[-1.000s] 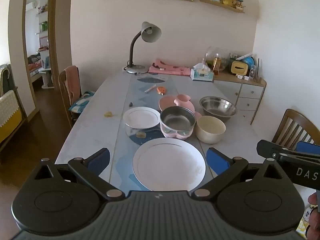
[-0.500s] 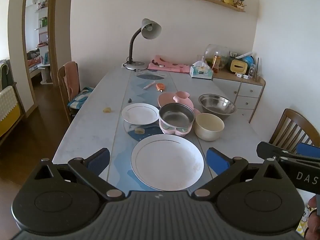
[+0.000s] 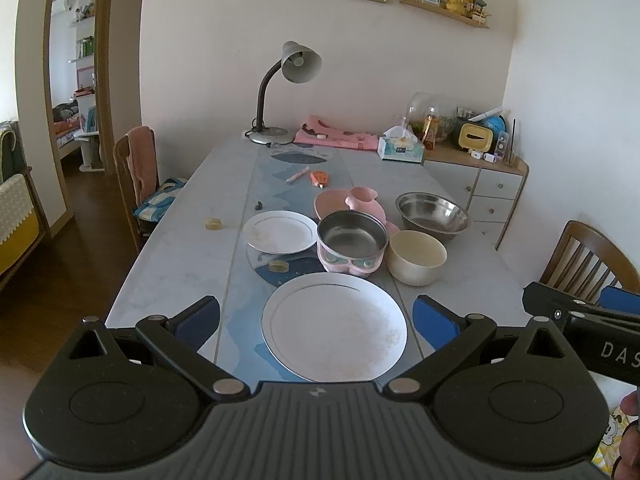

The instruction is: Organize plates and bowls

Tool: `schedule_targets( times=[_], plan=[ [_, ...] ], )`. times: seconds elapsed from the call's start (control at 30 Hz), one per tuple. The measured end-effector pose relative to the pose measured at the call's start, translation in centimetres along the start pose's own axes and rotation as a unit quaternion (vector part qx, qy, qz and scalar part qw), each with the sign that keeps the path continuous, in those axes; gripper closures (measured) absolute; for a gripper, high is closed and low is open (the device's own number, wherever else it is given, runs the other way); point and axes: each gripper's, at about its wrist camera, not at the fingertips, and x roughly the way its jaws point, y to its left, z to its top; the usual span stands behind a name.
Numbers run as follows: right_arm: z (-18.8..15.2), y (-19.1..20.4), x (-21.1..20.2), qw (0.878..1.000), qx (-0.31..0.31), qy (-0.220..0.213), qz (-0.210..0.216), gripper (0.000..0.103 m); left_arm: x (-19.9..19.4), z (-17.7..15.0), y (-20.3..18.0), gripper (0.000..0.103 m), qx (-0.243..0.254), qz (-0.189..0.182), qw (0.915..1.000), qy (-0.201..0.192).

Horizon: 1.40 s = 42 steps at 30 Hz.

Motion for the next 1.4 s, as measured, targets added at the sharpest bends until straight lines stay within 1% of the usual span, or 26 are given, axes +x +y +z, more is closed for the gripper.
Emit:
schedule_targets(
  times=[0.37, 0.5, 0.67, 0.9, 1.03, 1.2, 1.33, 1.4],
  plan=[
    [0.0, 0.4, -0.8, 1.0, -0.003, -0.012, 0.0, 0.0, -0.4, 0.2, 0.0, 0.0, 0.003, -0.005, 1.0, -0.004],
    [0.2, 0.5, -0.8, 1.0, -0.005, -0.009, 0.001, 0.0, -0.4, 0.2, 0.2, 0.0, 0.002, -0.008, 1.0, -0.002],
    [0.4, 0.2, -0.7, 1.0, 0.007, -0.007, 0.0, 0.0, -0.3, 0.1, 0.5, 0.0, 0.003, -0.012, 0.9999, -0.002],
    [0.6, 0.5, -0.9, 1.0, 0.005, -0.012, 0.009, 0.0, -0.3, 0.2, 0.6, 0.0, 0.005, -0.017, 0.9998, -0.002],
    [0.8, 0.7, -0.8, 1.0, 0.001, -0.009, 0.007, 0.0, -0.3, 0.2, 0.5, 0.0, 0.003, -0.017, 0.9998, -0.001],
    [0.8, 0.7, -1.0, 1.0, -0.001, -0.016, 0.004, 0.0, -0.1, 0.1, 0.5, 0.0, 0.0, -0.018, 0.9998, 0.005],
    [0.8, 0.6, -0.6, 1.0, -0.005, -0.007, 0.004, 0.0, 0.4, 0.1, 0.6, 0.0, -0.006, -0.02, 0.9997, 0.01],
    [0.9, 0.6, -0.6, 1.0, -0.008, -0.012, 0.003, 0.0, 0.6, 0.2, 0.5, 0.0, -0.003, -0.019, 0.9998, 0.007]
  ],
)
